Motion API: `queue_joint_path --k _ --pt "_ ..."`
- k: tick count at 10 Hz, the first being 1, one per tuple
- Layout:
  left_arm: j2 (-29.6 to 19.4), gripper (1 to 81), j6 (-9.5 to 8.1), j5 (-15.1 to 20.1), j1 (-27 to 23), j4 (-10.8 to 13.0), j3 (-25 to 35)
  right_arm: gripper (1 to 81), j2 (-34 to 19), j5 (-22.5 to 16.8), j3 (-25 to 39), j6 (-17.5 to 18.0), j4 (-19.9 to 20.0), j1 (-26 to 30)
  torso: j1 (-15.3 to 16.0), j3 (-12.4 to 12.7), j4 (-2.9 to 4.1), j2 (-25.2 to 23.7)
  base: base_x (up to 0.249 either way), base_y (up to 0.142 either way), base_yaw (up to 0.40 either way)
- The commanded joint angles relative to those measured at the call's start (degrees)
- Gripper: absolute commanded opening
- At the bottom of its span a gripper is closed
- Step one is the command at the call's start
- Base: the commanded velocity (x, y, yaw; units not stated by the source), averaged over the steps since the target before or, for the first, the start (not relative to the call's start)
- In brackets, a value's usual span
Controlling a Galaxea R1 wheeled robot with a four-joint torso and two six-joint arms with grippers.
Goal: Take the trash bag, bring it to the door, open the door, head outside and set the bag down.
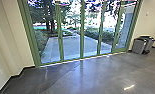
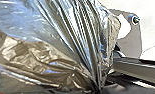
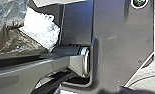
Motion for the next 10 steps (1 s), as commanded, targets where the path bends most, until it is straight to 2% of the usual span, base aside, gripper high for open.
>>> queue_joint_path --k 1,6,10 --pt "-0.04 1.0 0.13 4.15 -2.9 0.03 0.19 81.1 0.8 -3.58 0.58 -0.19 -0.31 2.61 0.0 0.0 0.0 0.0 0.0 0.0 -0.332" --pt "-0.04 1.0 0.13 4.15 -2.72 0.03 0.19 81.1 0.88 -3.58 0.58 -0.19 -0.31 2.52 0.0 0.0 0.0 0.0 0.0 0.0 -0.183" --pt "-0.12 1.0 0.4 4.15 -2.55 0.04 0.19 81.1 0.8 -3.58 0.58 -0.19 -0.31 2.52 0.0 0.02 0.0 0.0 0.0 0.0 -0.054"
